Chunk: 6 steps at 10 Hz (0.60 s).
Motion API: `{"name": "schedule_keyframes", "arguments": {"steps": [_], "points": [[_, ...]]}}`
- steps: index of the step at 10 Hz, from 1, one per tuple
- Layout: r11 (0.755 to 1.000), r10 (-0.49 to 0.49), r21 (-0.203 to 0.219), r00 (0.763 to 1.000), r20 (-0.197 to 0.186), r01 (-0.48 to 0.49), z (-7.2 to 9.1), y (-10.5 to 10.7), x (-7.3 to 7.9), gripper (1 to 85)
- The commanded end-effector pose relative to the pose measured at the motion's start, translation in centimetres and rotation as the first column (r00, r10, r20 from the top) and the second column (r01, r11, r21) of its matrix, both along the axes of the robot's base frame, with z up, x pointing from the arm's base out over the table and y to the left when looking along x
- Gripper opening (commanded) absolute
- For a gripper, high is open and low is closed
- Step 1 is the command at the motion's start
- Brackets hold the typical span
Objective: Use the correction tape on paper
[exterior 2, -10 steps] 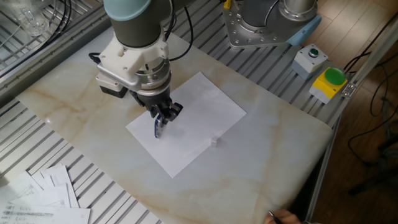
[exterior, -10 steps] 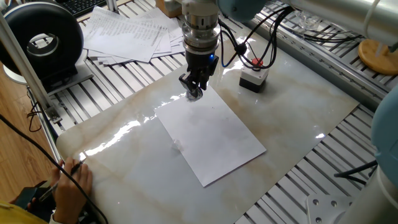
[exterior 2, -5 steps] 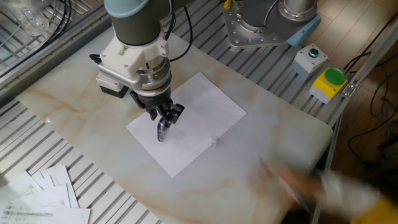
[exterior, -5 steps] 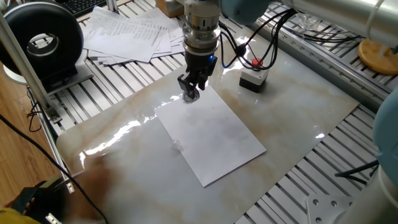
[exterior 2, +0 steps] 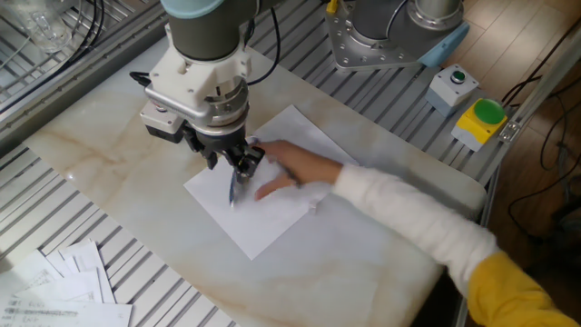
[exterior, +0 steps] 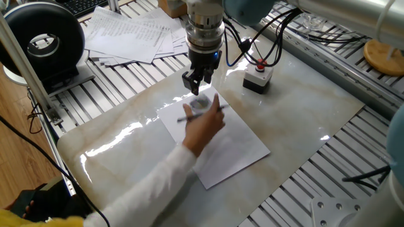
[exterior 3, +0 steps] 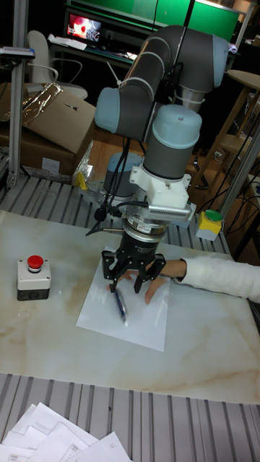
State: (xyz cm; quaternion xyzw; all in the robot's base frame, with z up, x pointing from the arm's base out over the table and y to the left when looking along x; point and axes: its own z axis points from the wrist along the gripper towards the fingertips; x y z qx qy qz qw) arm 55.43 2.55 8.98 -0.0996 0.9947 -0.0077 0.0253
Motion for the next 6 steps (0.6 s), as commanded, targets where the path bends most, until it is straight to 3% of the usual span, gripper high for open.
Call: {"name": "schedule_keyframes", "arguments": {"steps": [1,2,3,4,6], "points": [[1.0,0.017,-0.002,1.0,0.01,-0.017,0.7,0.4,0.3,49.0],[0.995,0.026,-0.096,1.0,-0.003,-0.026,1.2,-1.3,0.2,52.3],[0.998,0.03,-0.061,1.0,0.0,-0.03,0.5,-1.1,0.3,47.0],[0.992,0.04,-0.123,0.999,0.009,-0.038,0.4,-2.5,0.9,39.3],[0.992,-0.044,-0.119,0.999,-0.005,0.043,0.3,-2.3,0.7,1.0]]}}
